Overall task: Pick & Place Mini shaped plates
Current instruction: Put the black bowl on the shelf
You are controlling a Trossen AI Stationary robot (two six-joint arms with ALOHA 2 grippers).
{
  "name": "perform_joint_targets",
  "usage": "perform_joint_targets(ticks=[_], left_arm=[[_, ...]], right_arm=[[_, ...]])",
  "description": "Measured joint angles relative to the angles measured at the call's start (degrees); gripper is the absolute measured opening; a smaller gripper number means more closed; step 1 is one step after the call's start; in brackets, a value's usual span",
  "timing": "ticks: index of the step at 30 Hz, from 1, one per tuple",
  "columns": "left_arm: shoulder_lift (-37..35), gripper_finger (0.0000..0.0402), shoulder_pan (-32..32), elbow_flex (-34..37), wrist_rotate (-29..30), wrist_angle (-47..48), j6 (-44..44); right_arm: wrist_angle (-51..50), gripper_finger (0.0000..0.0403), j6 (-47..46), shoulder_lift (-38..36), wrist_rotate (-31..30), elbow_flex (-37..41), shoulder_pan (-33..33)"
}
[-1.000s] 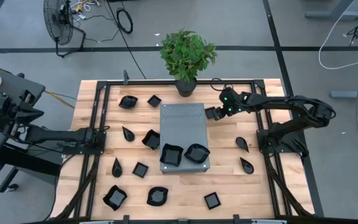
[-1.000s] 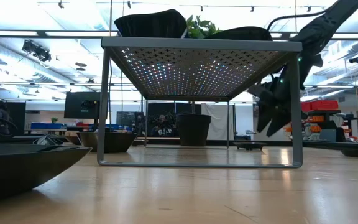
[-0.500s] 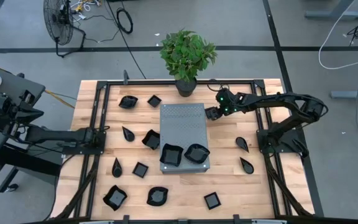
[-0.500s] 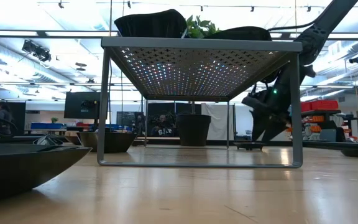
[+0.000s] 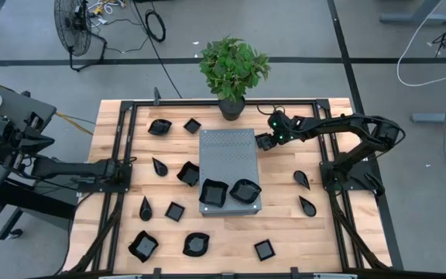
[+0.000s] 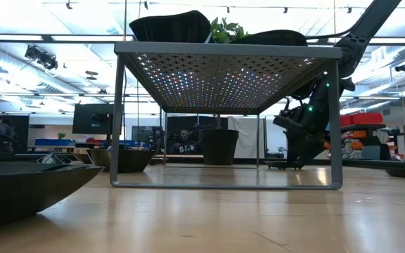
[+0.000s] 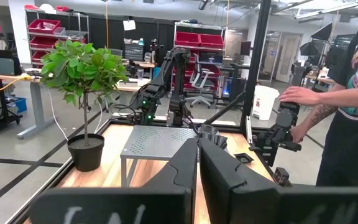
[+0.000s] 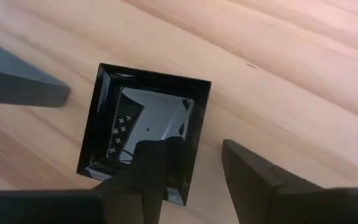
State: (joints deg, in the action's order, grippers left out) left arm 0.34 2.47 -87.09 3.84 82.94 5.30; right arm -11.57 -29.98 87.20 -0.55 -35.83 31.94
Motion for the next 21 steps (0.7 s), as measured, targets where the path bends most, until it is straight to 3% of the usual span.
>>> perform_joint_targets(ticks=[21], left_arm=[[0.00, 0.0023, 0.01, -0.02, 0.00, 0.02, 0.02]], right_arm=[[0.61, 0.0036, -1.31, 0.04, 2.85, 0.00, -0.02]])
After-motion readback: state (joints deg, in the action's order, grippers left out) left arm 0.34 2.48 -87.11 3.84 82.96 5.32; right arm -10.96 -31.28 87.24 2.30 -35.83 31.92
